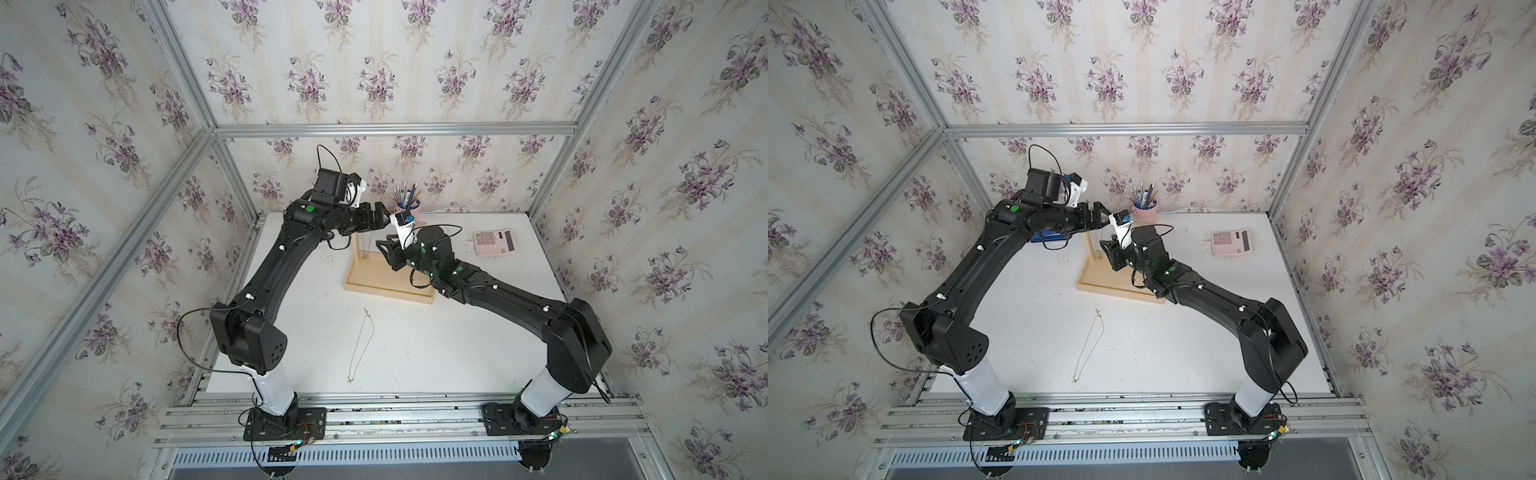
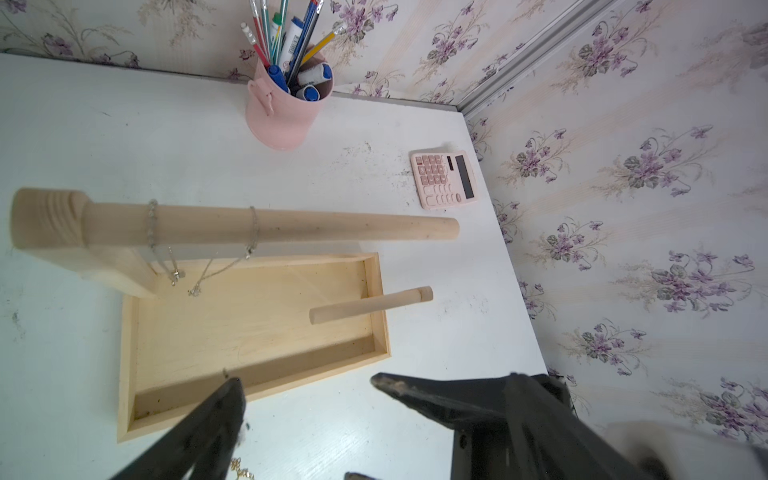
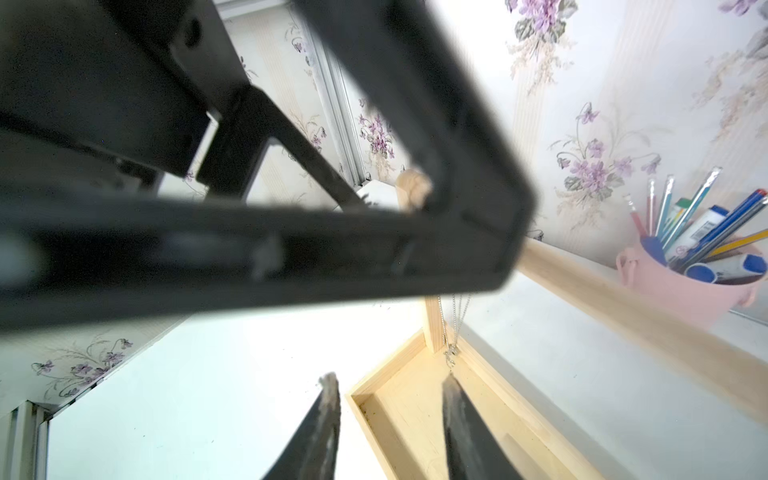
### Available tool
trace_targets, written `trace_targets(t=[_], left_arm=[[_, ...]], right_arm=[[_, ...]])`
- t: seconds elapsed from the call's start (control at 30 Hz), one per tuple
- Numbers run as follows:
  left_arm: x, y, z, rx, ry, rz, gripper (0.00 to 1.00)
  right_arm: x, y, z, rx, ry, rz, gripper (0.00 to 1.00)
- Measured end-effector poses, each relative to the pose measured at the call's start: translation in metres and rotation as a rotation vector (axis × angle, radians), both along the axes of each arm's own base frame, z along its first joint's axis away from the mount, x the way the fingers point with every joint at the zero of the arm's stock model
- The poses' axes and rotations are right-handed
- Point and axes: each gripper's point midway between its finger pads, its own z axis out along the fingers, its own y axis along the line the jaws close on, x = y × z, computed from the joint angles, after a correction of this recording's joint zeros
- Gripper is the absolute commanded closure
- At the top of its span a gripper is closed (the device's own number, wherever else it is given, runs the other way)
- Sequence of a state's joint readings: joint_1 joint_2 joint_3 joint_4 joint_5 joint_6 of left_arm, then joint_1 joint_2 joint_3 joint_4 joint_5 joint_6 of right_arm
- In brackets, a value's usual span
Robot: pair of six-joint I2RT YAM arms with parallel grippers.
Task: Hang the necklace on the jewelry display stand
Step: Hang the necklace on the stand, then pick up the necklace from the center of the board.
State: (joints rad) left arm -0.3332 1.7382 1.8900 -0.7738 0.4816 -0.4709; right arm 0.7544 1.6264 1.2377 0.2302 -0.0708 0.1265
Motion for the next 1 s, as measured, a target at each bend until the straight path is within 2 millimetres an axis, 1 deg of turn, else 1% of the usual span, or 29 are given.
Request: trace_targets(t=[0.1, 0.17, 0.23, 0.27, 0.33, 0.4, 0.47, 0.53, 0.57, 0.6, 0.63, 0.67, 0.77, 0.87, 1.0], left_arm=[[-0.017, 0.009, -0.005, 0.028, 0.012, 0.001, 0.00], [-0.027, 0.016, -0.015, 0.058, 0.028, 0.010, 0.03], [-0.039, 0.024, -0.033, 0.095, 0.069, 0.020, 0.13], [-0.046, 0.027, -0.044, 0.114, 0.092, 0.022, 0.18], [-0.060, 0.032, -0.063, 0.148, 0.138, 0.023, 0.26], [-0.072, 0.038, -0.079, 0.186, 0.169, 0.025, 0.28], [-0.083, 0.045, -0.094, 0.224, 0.191, 0.038, 0.31], [-0.093, 0.054, -0.104, 0.257, 0.200, 0.058, 0.40], [-0.098, 0.060, -0.108, 0.272, 0.202, 0.073, 0.42], [-0.103, 0.065, -0.112, 0.286, 0.202, 0.087, 0.42], [-0.109, 0.071, -0.116, 0.298, 0.207, 0.103, 0.39], [-0.113, 0.075, -0.119, 0.306, 0.209, 0.123, 0.32], [-0.123, 0.088, -0.131, 0.320, 0.222, 0.186, 0.29], [-0.134, 0.100, -0.137, 0.339, 0.224, 0.235, 0.28], [-0.140, 0.110, -0.131, 0.333, 0.195, 0.286, 0.26]], right_arm=[[-0.011, -0.009, 0.012, -0.017, 0.006, -0.023, 0.63], [-0.017, -0.015, 0.015, -0.040, 0.024, -0.044, 0.66], [-0.025, -0.020, 0.017, -0.070, 0.041, -0.078, 0.69], [-0.033, -0.020, 0.015, -0.085, 0.058, -0.081, 0.69], [-0.050, -0.017, 0.007, -0.135, 0.086, -0.071, 0.70], [-0.065, -0.015, -0.008, -0.190, 0.123, -0.060, 0.69], [-0.079, -0.019, -0.031, -0.253, 0.184, -0.058, 0.69], [-0.092, -0.023, -0.053, -0.313, 0.239, -0.062, 0.69], [-0.099, -0.025, -0.067, -0.348, 0.266, -0.059, 0.68], [-0.105, -0.027, -0.078, -0.371, 0.292, -0.059, 0.68], [-0.111, -0.028, -0.092, -0.402, 0.318, -0.053, 0.66], [-0.118, -0.029, -0.107, -0.434, 0.352, -0.049, 0.65], [-0.133, -0.027, -0.143, -0.509, 0.419, -0.032, 0.62], [-0.139, -0.016, -0.167, -0.562, 0.451, -0.012, 0.62], [-0.137, 0.004, -0.185, -0.582, 0.478, 0.006, 0.64]])
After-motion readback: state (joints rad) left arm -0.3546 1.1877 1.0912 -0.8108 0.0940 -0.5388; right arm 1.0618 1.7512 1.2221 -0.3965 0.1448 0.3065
